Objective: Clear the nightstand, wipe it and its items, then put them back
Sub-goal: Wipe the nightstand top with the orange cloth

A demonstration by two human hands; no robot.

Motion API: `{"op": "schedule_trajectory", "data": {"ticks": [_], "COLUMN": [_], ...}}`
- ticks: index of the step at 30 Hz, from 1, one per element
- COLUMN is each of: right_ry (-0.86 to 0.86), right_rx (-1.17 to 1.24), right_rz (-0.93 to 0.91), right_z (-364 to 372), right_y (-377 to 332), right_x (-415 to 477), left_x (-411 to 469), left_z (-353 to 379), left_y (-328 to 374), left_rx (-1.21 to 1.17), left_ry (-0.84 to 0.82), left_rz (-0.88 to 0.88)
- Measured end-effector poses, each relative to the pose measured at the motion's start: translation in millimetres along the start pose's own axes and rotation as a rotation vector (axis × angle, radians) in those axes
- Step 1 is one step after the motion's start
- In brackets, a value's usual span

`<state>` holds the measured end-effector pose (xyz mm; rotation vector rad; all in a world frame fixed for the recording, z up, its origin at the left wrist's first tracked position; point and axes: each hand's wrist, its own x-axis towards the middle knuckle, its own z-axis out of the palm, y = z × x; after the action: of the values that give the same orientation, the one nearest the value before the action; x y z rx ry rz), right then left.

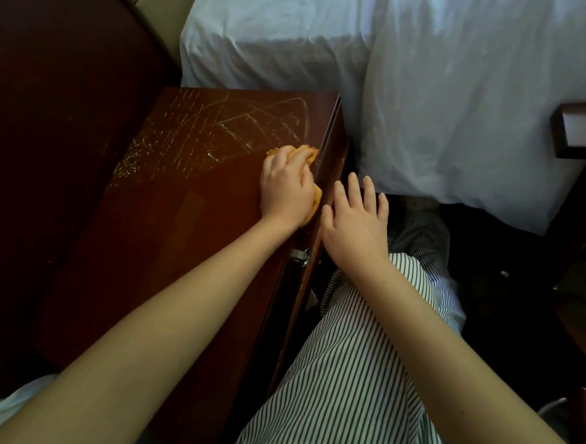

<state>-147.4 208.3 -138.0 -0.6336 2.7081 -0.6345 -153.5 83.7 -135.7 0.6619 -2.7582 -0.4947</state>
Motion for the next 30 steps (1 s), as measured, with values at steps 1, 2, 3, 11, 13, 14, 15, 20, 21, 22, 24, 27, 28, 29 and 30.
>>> {"op": "schedule_trajectory", "data": {"ticks": [1,2,3,11,13,14,15,20,21,22,24,27,28,29,30], "right_ry": [0.008,0.016,0.022,-0.015,-0.033,-0.034,-0.034,0.013,0.01,0.009,0.027,0.043,0.036,0.019,-0.002], "right_rx": [0.004,0.01,0.015,0.073,0.108,0.111,0.1,0.038,0.02,-0.004,-0.052,-0.126,-0.151,-0.175,-0.196], "right_rz": [0.0,-0.001,-0.003,-0.107,-0.191,-0.228,-0.262,-0.465,-0.504,-0.538,-0.582,-0.639,-0.662,-0.679,-0.69], "right_z": [0,0,1,5,6,6,7,22,24,28,33,42,46,49,53], "right_y": [-1,-2,-2,-16,-26,-32,-38,-63,-67,-71,-80,-97,-103,-109,-115], "right_x": [0,0,0,-11,-13,-15,-16,-18,-17,-16,-14,-9,-7,-4,-1], "left_x": [-3,-7,-12,-61,-75,-80,-84,-98,-100,-103,-107,-108,-106,-103,-98], "left_z": [0,-1,-2,-26,-33,-37,-41,-63,-69,-76,-92,-117,-124,-130,-135], "left_y": [2,1,0,-28,-39,-45,-52,-101,-115,-131,-166,-213,-227,-240,-252], "left_rx": [-0.013,-0.027,-0.039,-0.072,-0.078,-0.079,-0.077,-0.041,-0.025,-0.003,0.032,0.052,0.057,0.061,0.064], "left_ry": [-0.004,-0.011,-0.023,-0.102,-0.106,-0.105,-0.105,-0.069,-0.061,-0.051,-0.024,0.041,0.059,0.072,0.083], "left_rz": [0.02,0.047,0.072,0.112,0.121,0.122,0.118,0.069,0.04,0.001,-0.092,-0.224,-0.267,-0.305,-0.336]}}
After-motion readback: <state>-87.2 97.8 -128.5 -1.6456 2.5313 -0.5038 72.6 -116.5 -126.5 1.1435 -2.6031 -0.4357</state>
